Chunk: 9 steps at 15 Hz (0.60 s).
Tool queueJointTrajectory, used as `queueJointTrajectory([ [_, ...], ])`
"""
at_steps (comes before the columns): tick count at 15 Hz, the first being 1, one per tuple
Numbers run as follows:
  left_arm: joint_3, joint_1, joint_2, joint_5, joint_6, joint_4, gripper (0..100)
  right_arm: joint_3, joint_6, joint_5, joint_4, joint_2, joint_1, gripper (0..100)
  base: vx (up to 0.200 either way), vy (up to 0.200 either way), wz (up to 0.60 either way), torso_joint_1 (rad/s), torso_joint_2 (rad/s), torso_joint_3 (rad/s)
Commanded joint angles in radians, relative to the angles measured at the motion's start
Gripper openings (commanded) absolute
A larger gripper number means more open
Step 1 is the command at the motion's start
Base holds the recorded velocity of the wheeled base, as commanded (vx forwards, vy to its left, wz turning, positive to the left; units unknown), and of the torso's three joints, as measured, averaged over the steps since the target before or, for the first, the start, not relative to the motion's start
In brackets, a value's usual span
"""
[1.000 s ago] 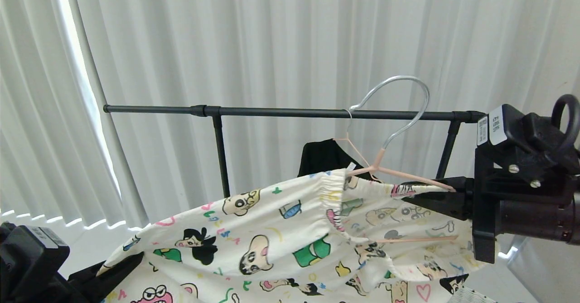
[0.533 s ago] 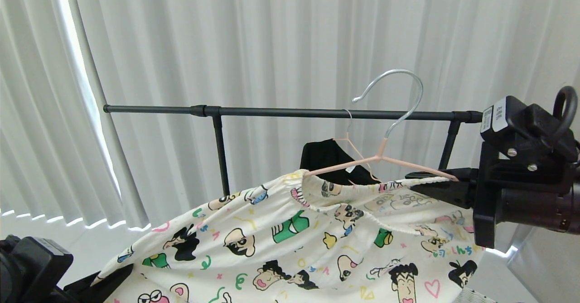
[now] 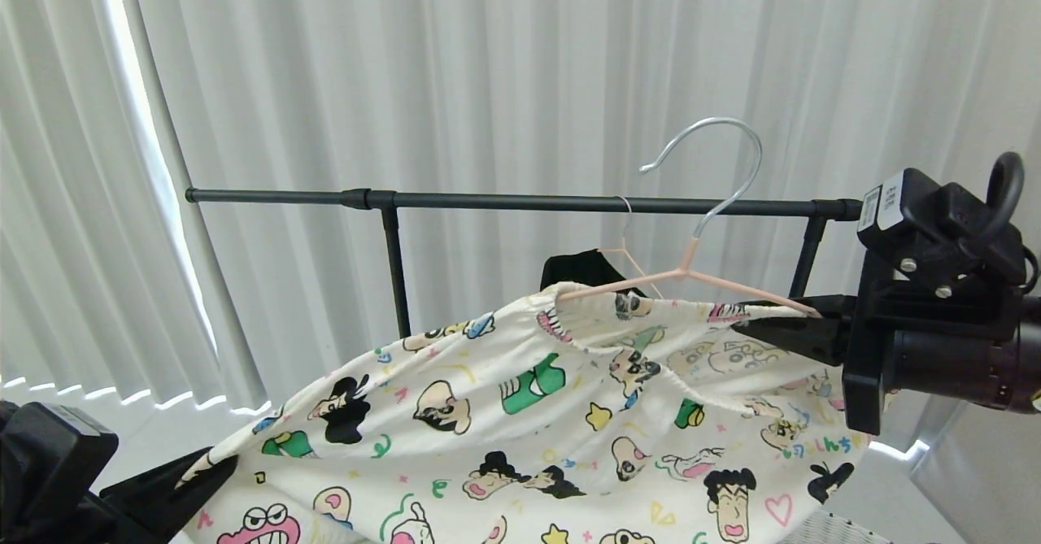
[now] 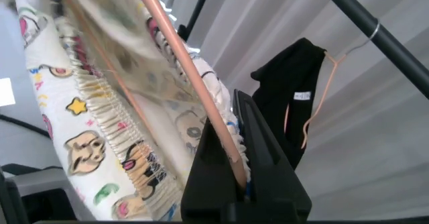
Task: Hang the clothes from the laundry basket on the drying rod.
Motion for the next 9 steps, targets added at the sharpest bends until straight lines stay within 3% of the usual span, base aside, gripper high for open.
queueJointTrajectory([
  [1, -0.005, -0.001, -0.005, -0.003, -0.001, -0.002, 100, 0.001, -0.001, -0.004, 0.001, 0.003, 0.001, 0, 0.000, 0.000, 0.00, 0.000, 0.00, 0.000],
  [6, -0.112, -0.004, -0.011, -0.004, -0.013, -0.002, 100, 0.035, -0.003, -0.044, 0.002, -0.011, -0.030, 0, 0.000, 0.000, 0.00, 0.000, 0.00, 0.000],
  [9, -0.203, -0.004, -0.010, -0.003, -0.091, -0.002, 100, 0.083, -0.004, -0.119, 0.009, -0.042, -0.053, 0, 0.000, 0.000, 0.00, 0.000, 0.00, 0.000],
])
